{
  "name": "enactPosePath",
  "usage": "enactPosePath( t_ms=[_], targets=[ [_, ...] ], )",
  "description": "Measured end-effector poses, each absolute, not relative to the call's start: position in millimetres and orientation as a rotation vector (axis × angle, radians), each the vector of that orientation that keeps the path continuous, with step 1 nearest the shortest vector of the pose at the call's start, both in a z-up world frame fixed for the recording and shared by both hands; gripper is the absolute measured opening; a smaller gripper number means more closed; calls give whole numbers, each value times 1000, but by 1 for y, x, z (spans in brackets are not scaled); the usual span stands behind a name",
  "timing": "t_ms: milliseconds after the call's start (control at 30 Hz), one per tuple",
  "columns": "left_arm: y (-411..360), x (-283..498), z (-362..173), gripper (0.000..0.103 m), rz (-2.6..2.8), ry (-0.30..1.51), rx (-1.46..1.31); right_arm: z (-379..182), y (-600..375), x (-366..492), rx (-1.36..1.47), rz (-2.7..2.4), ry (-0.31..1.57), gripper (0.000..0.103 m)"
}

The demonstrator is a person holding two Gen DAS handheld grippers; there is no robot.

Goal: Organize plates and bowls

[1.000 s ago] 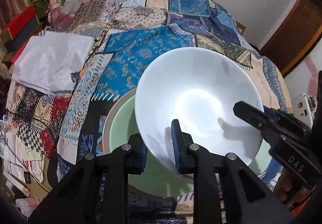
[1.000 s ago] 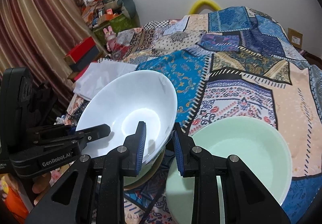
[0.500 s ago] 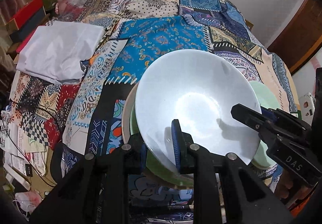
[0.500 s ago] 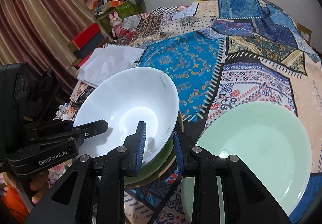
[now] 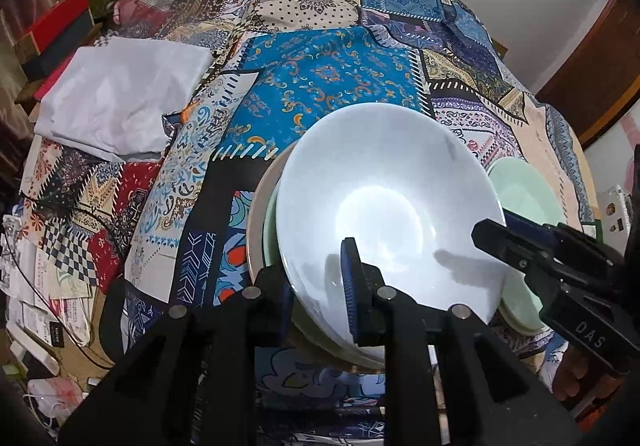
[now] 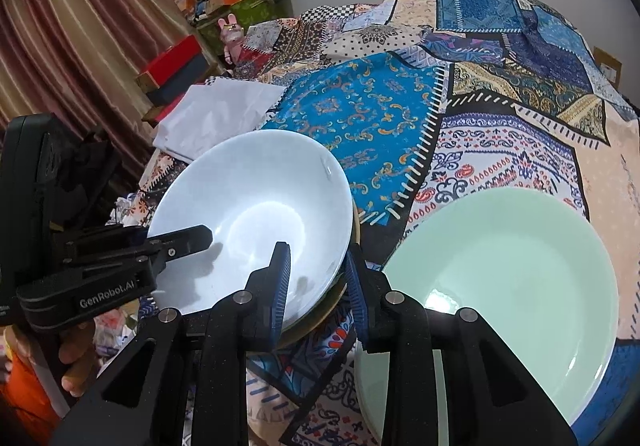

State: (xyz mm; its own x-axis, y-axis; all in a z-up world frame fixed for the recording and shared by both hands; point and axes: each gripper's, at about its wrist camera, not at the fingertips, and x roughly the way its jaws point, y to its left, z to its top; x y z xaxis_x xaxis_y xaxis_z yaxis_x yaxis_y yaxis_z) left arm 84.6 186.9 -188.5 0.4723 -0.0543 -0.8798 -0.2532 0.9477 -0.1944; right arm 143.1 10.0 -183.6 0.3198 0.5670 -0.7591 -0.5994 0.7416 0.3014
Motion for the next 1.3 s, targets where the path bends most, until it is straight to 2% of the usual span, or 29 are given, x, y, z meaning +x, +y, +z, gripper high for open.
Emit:
enactPosePath(
  t_ms=[733,967,1200,1300],
  targets=[
    [185,73,-171,23,177,1061,-294,-181,-7,142,-24,768,955,28],
    [189,69,-174,35,192,1050,-267,-189,-4,144,-23,778,982,28],
    [202,66,-188,53,204,1045,-283,-197,3,150,-31,786,1014,29],
    [206,67,-198,55,191,1069,-302,-200,7,151,-33,789,1026,29]
  ],
)
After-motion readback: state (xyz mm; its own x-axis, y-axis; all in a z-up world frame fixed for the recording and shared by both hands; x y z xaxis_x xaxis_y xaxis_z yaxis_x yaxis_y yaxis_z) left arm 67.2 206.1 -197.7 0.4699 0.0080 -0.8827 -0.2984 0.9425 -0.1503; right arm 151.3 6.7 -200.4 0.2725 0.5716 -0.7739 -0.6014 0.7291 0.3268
